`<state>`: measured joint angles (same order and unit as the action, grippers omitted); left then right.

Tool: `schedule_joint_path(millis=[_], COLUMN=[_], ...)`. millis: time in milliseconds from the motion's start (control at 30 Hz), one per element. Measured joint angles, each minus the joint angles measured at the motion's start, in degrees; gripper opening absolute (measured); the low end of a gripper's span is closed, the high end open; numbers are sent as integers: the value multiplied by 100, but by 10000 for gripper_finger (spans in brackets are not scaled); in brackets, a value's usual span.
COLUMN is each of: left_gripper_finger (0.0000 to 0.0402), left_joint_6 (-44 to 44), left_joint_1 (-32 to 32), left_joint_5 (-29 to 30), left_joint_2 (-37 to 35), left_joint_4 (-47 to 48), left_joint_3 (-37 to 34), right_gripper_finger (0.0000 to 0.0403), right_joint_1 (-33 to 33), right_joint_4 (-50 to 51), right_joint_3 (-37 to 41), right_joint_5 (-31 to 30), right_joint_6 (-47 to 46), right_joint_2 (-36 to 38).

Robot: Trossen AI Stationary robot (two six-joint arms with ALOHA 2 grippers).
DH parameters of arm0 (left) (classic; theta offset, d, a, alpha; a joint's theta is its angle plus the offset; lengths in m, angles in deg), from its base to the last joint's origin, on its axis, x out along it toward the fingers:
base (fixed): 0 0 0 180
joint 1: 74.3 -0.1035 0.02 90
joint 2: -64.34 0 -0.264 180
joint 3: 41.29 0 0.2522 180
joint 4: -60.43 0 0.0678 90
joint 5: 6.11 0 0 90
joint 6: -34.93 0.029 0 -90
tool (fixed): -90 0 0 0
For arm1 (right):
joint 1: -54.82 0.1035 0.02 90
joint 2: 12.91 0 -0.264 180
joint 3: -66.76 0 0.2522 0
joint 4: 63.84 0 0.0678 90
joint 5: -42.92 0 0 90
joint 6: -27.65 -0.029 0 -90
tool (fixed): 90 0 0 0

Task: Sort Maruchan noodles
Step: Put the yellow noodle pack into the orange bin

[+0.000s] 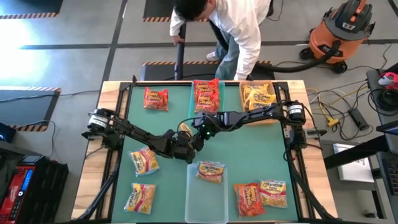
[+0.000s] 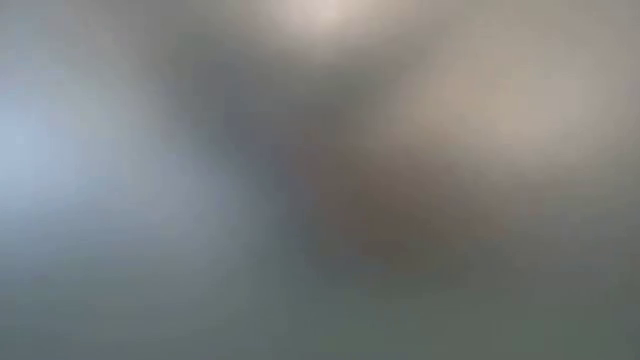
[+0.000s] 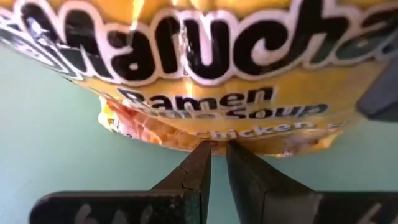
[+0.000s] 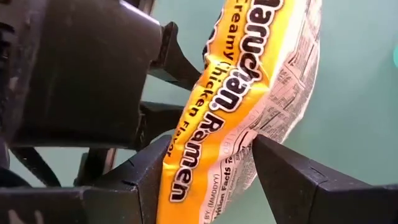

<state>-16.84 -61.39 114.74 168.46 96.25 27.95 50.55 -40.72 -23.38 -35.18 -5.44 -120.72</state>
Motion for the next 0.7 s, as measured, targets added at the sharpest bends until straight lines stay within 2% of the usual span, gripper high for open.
schedule_joint_path(millis=[267, 500, 700], left_gripper_finger=[38, 38, 38], left_joint_6=[-203, -424, -1087], left_joint_1=[-4, 31, 118], left_joint_5=[147, 161, 144], left_joint_2=[0, -2, -24], left_joint_4=[-101, -38, 330], left_joint_3=[-2, -2, -2], right_gripper_finger=[197, 159, 117], right_joint_1=[-15, -24, -24], right_joint_4=[-131, -114, -8], right_joint_3=[0, 0, 0], right_joint_5=[-319, -348, -355], right_joint_6=[224, 318, 443], right_joint_2=[-85, -96, -92])
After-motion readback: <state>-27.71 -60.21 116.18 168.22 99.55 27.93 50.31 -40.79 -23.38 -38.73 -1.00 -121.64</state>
